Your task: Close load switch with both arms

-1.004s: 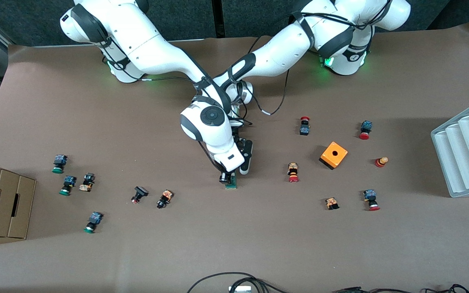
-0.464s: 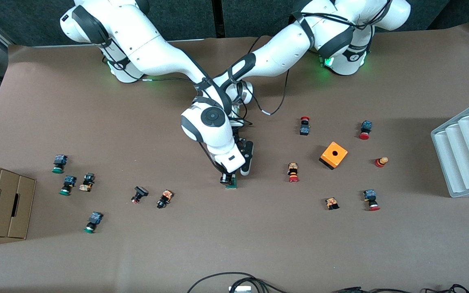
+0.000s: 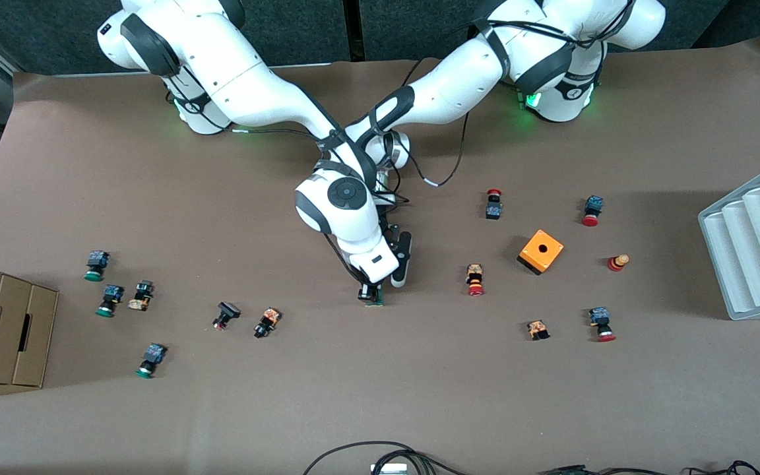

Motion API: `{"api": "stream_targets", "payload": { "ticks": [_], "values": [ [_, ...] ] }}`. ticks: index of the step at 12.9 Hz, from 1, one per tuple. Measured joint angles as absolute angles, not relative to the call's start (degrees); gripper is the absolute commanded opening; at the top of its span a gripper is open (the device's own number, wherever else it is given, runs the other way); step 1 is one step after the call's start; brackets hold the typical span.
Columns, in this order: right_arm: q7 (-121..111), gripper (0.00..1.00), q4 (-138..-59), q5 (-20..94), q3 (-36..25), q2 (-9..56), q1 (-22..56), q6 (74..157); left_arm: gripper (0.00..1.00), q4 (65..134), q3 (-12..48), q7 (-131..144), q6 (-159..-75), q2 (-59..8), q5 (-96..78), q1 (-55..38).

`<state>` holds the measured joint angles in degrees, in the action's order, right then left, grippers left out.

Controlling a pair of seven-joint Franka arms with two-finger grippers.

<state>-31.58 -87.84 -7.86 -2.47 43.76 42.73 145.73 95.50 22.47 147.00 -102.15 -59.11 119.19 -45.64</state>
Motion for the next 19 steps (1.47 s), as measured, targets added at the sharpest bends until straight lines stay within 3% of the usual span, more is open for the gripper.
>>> {"api": "stream_targets", "payload": {
  "ticks": [19],
  "values": [
    [-31.6,0.48,-86.5,-7.9,-2.5,43.6,42.4,145.7,0.59,95.5,22.5,147.0,-102.1,-59.1,119.2,-45.6]
  ]
}}
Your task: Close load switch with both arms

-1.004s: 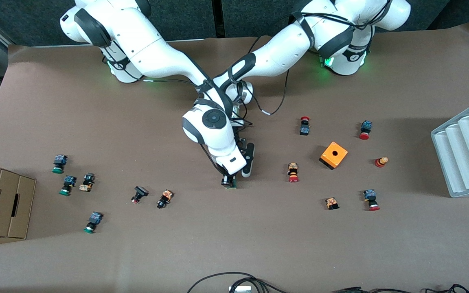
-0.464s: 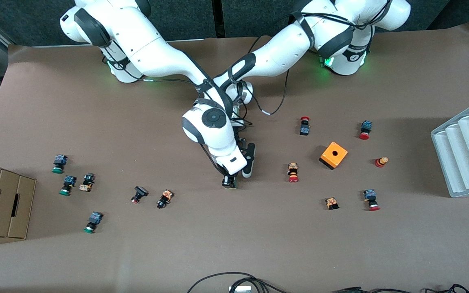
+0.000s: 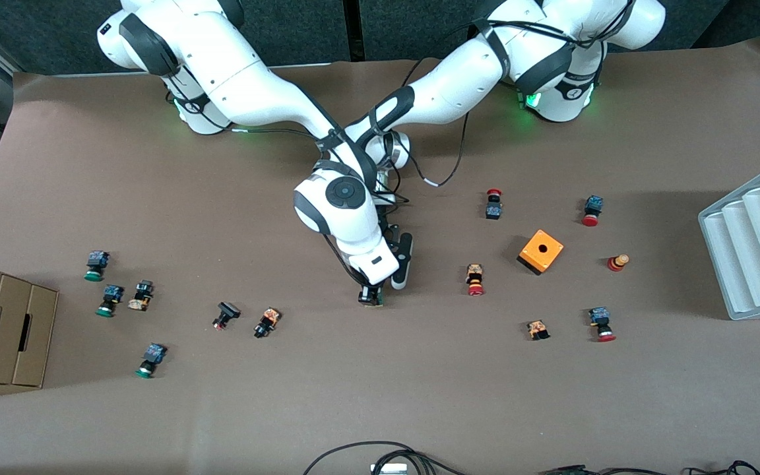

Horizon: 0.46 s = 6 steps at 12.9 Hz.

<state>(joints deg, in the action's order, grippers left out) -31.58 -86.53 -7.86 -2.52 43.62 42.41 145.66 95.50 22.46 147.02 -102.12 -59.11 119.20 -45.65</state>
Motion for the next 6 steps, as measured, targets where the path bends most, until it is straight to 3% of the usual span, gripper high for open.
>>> {"api": "stream_targets", "payload": {
  "ticks": [6],
  "values": [
    [-31.6,0.48,-86.5,-7.9,-2.5,44.0,42.3,145.7,0.59,95.5,22.5,147.0,-102.1,-59.1,119.2,-45.7]
  ]
}}
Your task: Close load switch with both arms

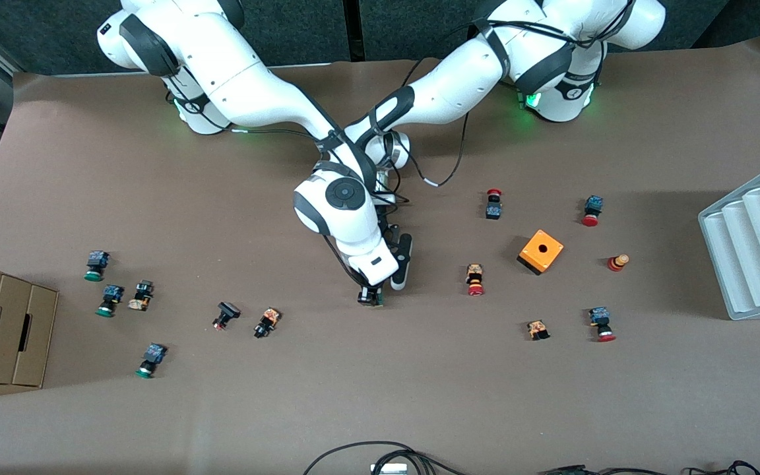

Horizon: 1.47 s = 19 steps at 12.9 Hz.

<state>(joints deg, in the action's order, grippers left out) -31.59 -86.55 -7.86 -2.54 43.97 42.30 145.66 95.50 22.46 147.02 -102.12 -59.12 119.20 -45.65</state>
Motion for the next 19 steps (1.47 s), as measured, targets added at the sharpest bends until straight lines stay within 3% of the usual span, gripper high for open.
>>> {"api": "stream_targets", "payload": {
  "ticks": [19],
  "values": [
    [-31.6,0.48,-85.3,-7.9,-2.7,45.0,42.2,145.7,0.59,95.5,22.5,147.0,-102.1,-59.1,119.2,-45.7]
  ]
}}
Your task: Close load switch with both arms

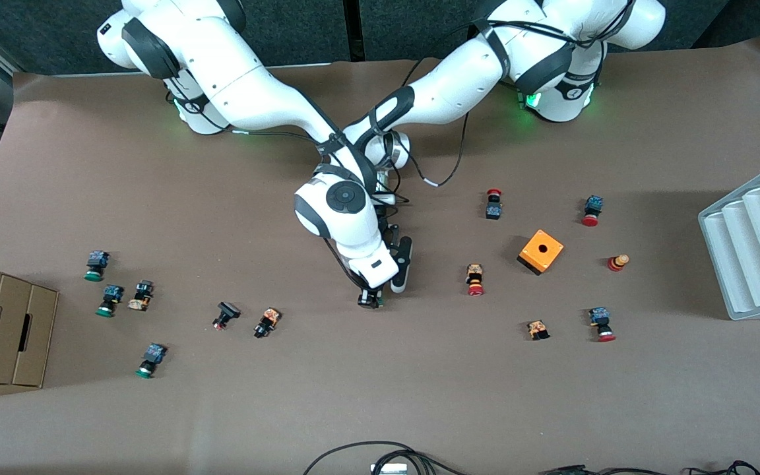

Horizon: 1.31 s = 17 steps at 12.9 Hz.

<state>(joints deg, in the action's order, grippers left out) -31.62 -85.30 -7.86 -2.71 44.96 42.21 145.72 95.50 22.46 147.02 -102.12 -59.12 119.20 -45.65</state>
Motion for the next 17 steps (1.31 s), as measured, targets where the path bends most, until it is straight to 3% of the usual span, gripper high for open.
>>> {"api": "stream_targets", "payload": {
  "ticks": [17],
  "values": [
    [-31.6,0.48,-83.7,-7.9,-2.7,46.2,41.9,145.7,0.59,95.5,22.5,147.0,-102.1,-59.1,119.2,-45.7]
  ]
}}
